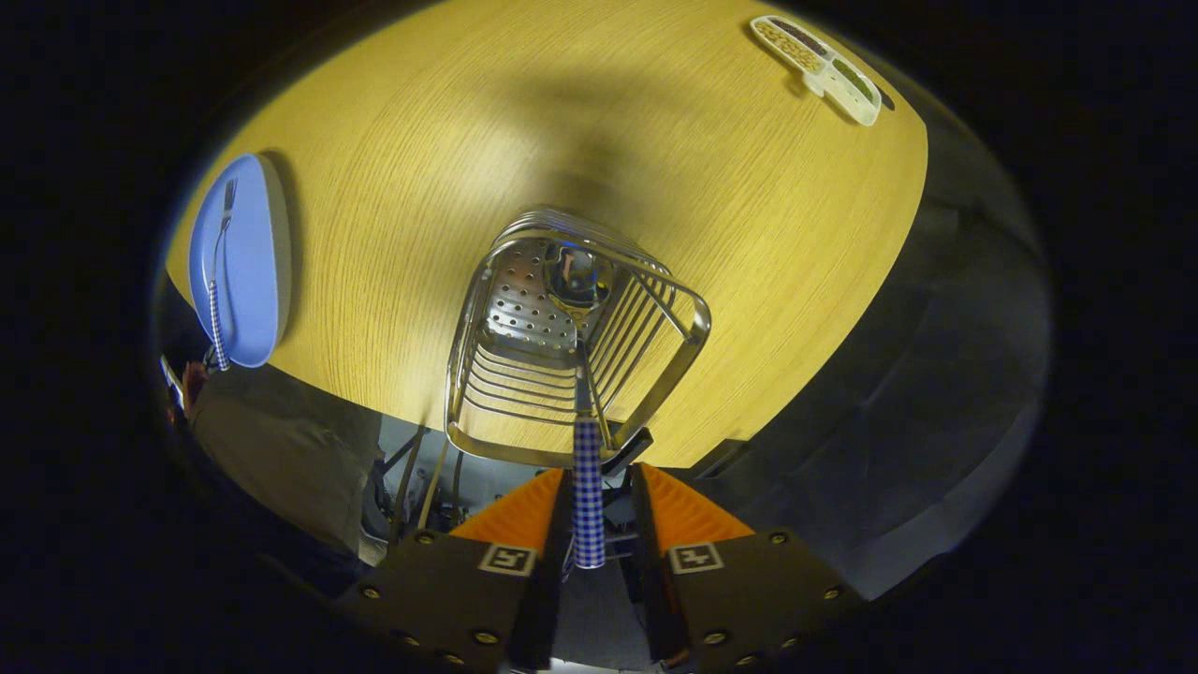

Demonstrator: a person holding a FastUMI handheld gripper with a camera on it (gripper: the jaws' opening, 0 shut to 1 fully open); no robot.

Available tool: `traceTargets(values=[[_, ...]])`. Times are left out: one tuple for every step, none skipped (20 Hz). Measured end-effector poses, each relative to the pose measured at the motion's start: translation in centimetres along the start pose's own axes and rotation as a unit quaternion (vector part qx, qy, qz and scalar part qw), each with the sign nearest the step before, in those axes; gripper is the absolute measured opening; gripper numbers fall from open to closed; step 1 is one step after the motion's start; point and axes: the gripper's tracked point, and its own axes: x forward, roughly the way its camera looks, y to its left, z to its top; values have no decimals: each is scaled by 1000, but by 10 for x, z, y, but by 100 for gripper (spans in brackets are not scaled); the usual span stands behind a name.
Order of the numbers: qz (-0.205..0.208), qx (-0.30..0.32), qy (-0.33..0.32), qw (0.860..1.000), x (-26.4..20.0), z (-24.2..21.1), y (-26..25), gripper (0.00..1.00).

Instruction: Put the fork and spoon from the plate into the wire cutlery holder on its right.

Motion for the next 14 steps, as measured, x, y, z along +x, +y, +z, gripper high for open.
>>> traceTargets(values=[[3,1,-8,1000,-2,-1,-1,48],[4,4,-20,1000,-6,-1,0,66],[2,8,-33,999,-12,-6,0,79],[0,13,-52,999,-22,0,-2,99],[0,17,-67,998,-30,-2,-3,97],[-2,23,-82,996,-31,-5,-2,97],[-1,30,-99,995,-38,-6,0,97],[1,37,-117,992,-41,-10,5,97],[5,43,-132,990,-46,-11,11,97],[11,48,-151,987,-51,-14,18,97],[15,50,-165,985,-56,-16,26,97],[22,52,-179,982,-64,-20,38,97],[27,55,-191,980,-67,-21,48,97],[29,55,-201,978,-69,-24,57,97]])
